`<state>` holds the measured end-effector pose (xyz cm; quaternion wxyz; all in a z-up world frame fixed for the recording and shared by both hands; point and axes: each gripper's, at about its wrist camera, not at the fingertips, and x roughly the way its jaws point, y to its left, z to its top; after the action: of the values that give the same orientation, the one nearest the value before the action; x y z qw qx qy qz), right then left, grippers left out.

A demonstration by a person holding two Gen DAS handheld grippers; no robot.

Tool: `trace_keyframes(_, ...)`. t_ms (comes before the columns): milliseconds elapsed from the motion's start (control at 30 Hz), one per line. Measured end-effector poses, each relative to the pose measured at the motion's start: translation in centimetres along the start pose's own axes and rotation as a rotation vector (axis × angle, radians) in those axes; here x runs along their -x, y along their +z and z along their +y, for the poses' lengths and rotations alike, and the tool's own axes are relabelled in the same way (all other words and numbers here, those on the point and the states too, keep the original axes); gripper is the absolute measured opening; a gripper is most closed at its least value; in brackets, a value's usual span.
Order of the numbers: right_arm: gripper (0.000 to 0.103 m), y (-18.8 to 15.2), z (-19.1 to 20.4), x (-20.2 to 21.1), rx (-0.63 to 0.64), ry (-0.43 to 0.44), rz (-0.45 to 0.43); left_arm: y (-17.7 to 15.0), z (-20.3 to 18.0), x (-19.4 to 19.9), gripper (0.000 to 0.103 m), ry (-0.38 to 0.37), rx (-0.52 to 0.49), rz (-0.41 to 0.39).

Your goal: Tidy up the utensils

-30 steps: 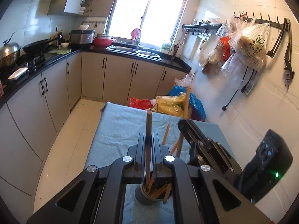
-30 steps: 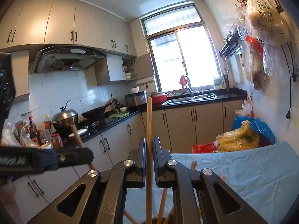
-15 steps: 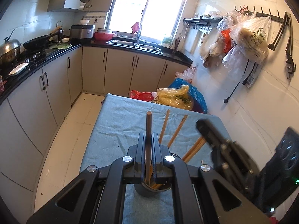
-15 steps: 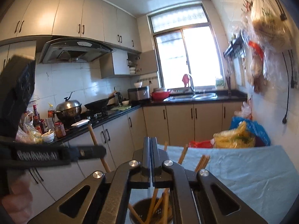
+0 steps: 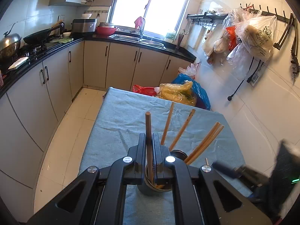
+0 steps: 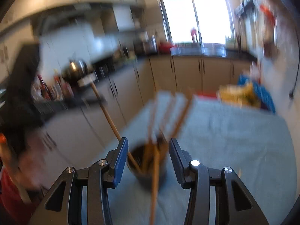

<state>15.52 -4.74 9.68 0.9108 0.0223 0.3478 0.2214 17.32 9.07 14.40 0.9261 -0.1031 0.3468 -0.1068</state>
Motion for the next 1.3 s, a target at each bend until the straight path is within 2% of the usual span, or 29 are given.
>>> trace_keyframes(67,0.049,-1.3,-1.0,-1.8,-0.004,0.019,0.11,0.0,0.0,0.0,0.006,0.003,-0.001,0.0)
trace_keyframes(200,0.047,-2.9,-1.8,-5.2,-0.026,0.046,0.243,0.0,0.2,-0.2,0.006,0.003,0.002,0.004)
trace_keyframes(267,0.029,-3.4,-2.0,-6.8,-0.034,0.049,0.275,0.1,0.3,-0.2,0.006,0.0,0.006,0.007)
trace_keyframes(300,0.012,-3.7,-2.2,-7.6,-0.042,0.051,0.308,0.1,0.3,-0.2,0.006,-0.005,0.006,0.006)
trace_keyframes(333,0.008,-3.9,-2.6,-8.2,-0.075,0.076,0.333,0.1,0.3,-0.2,0.006,-0.006,0.004,0.005)
trace_keyframes(400,0.007,-4.0,-2.6,-8.0,-0.082,0.074,0.33,0.0,0.3,-0.2,0.006,-0.002,-0.002,0.001)
trace_keyframes(533,0.007,-3.0,-1.9,-4.8,-0.087,0.089,0.258,0.0,0.4,-0.3,0.006,-0.006,-0.006,0.001)
trace_keyframes(633,0.007,-0.9,-0.8,-1.6,-0.074,0.106,0.116,0.0,0.4,-0.5,0.006,-0.004,-0.005,0.003)
trace_keyframes(767,0.007,1.9,0.1,2.5,-0.06,0.103,-0.193,0.0,0.4,-0.5,0.006,-0.004,-0.007,0.002)
trace_keyframes(833,0.007,2.5,0.5,3.6,-0.066,0.113,-0.309,0.0,0.4,-0.5,0.006,-0.004,-0.006,0.006)
trace_keyframes(967,0.007,3.8,1.8,4.4,-0.061,0.015,-0.544,-0.1,0.5,-0.6,0.006,-0.004,-0.007,0.01)
trace_keyframes(1100,0.007,4.6,2.2,2.3,-0.077,-0.028,-0.556,-0.1,0.6,-0.7,0.006,-0.006,-0.006,0.01)
trace_keyframes(1200,0.007,4.7,2.4,-0.6,-0.069,-0.052,-0.499,0.0,0.5,-0.7,0.006,-0.007,-0.007,0.011)
trace_keyframes(1300,0.008,3.6,1.5,-1.7,-0.076,-0.051,-0.439,-0.1,0.4,-0.8,0.006,-0.006,-0.018,0.008)
